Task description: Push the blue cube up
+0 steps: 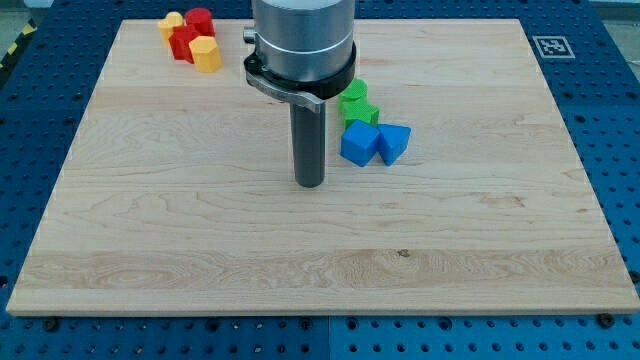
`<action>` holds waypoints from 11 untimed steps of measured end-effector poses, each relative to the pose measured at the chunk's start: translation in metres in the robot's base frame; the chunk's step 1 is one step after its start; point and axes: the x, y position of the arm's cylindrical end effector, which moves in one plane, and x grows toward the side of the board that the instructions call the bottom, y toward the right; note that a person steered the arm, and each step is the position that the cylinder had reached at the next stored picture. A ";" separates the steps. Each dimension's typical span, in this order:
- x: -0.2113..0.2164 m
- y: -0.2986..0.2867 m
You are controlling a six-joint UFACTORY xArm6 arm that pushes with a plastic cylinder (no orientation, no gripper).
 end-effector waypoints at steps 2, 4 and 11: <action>-0.001 0.000; -0.001 0.001; -0.073 0.129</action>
